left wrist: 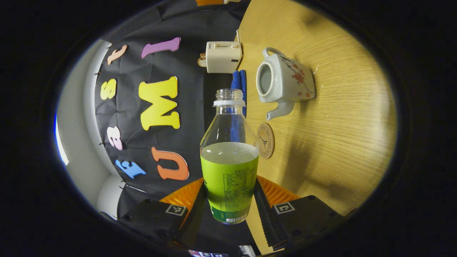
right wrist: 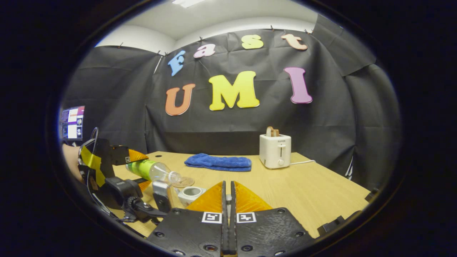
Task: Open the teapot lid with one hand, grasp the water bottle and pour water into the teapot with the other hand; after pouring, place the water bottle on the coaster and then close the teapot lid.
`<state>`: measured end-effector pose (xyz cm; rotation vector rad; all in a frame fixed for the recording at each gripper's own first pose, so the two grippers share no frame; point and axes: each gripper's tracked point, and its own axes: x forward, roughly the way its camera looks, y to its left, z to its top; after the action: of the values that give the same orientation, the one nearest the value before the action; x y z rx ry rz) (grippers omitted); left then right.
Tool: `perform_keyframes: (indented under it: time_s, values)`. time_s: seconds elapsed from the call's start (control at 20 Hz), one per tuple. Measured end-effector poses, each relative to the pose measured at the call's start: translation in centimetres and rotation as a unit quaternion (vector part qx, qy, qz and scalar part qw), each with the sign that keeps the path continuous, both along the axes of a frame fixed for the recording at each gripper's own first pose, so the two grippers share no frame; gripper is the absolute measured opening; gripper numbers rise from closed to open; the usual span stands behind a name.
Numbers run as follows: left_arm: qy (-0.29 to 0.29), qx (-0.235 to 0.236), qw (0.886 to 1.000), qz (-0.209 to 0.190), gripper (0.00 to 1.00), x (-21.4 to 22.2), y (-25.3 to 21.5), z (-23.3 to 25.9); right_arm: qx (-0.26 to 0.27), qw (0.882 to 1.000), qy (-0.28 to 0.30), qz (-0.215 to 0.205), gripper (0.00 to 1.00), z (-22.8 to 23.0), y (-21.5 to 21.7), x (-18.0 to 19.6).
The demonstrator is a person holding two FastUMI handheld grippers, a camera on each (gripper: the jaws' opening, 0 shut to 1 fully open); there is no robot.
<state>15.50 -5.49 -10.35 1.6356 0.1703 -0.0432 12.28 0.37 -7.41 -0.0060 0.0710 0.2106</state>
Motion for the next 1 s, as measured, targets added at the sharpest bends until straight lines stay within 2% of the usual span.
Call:
perform_keyframes:
  time_s: [0.45,1.0]
  values:
    - [-0.013,0.080,0.997,-0.016,0.74,0.8,-1.5,1.3,-0.017,1.000,-0.007,-0.010,0.00,0.3,-0.5,-0.1]
    - [0.017,0.120,0.993,-0.004,0.74,1.3,-1.7,0.8,-0.008,1.000,0.005,-0.011,0.00,-0.5,-1.3,0.4]
